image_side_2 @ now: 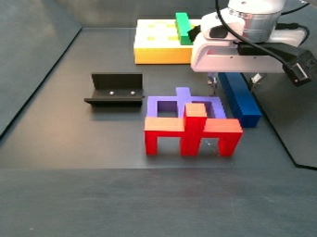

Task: Pick up the blue object. Move up. Move to above the board. Insert the blue object.
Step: Pick up the blue object.

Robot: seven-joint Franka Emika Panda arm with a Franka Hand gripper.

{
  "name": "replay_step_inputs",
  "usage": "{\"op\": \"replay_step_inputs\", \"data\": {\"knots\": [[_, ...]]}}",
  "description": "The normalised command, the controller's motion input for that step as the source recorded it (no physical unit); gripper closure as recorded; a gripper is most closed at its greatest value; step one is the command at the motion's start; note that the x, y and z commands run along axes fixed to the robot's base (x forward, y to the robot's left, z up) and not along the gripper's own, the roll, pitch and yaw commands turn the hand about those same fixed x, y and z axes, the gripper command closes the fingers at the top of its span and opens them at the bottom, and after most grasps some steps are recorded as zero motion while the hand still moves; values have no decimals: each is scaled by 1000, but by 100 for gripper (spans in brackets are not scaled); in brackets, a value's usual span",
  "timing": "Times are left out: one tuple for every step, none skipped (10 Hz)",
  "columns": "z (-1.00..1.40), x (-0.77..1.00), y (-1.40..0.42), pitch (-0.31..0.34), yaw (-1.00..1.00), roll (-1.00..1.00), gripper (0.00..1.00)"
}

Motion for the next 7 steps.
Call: {"op": "replay_step_inputs", "data": {"knots": [[3, 0, 29, 0, 0, -60, 0], [51, 0, 0, 0, 0, -6, 0], [200, -3, 0, 0, -71, 0, 0], [0, 0, 0, 0, 0, 0, 0], [0, 0, 0, 0, 0, 0, 100], [0, 0, 0, 0, 0, 0, 100], [0, 0, 0, 0, 0, 0, 100]]}}
